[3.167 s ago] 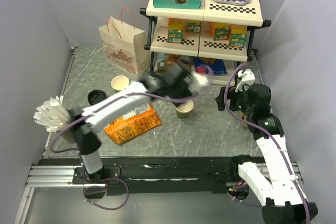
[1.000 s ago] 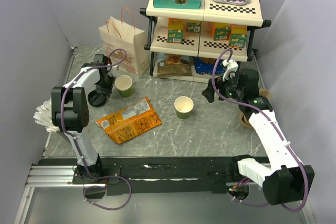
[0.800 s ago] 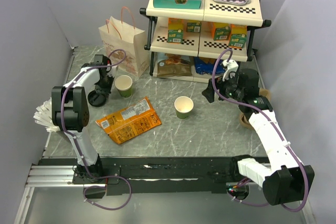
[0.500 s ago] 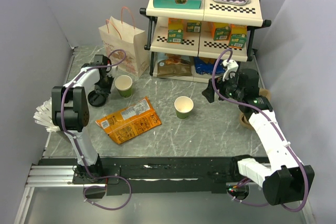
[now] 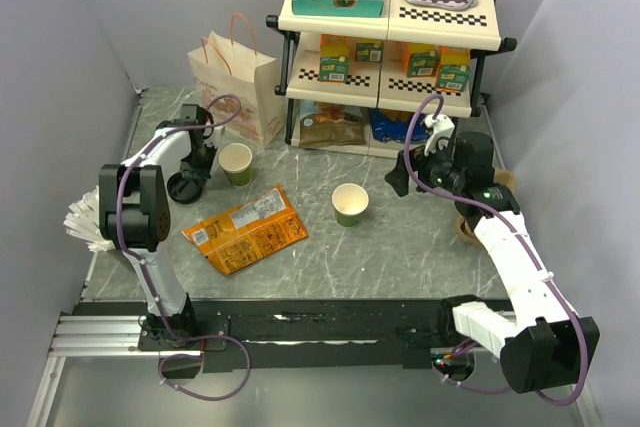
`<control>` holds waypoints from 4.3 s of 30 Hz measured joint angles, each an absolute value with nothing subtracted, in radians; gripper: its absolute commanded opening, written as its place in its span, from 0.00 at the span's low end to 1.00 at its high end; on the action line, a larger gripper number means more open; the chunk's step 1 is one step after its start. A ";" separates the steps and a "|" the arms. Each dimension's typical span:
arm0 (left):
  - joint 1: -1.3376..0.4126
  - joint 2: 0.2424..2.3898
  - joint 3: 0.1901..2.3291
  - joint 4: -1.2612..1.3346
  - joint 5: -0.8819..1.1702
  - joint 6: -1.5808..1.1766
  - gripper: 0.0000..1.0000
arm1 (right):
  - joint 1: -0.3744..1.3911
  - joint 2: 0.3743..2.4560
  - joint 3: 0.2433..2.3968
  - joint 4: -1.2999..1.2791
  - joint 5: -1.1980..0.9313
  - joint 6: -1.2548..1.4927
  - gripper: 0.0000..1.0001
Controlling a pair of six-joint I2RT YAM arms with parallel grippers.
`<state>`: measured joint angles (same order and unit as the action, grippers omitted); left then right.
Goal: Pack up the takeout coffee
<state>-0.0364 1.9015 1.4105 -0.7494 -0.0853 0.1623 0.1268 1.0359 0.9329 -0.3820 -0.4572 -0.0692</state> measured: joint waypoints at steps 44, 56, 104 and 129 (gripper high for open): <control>-0.041 1.881 1.374 -0.764 -0.126 0.174 0.01 | 0.127 1.069 0.928 -0.381 -0.458 -0.069 1.00; -0.032 1.716 1.446 -0.820 -0.120 0.219 0.22 | 0.127 1.073 0.929 -0.375 -0.462 -0.064 1.00; -0.047 1.879 1.368 -0.756 -0.116 0.245 0.15 | 0.127 1.063 0.925 -0.359 -0.461 -0.060 1.00; -0.047 1.880 1.362 -0.753 -0.146 0.250 0.22 | 0.127 1.085 0.925 -0.358 -0.462 -0.056 1.00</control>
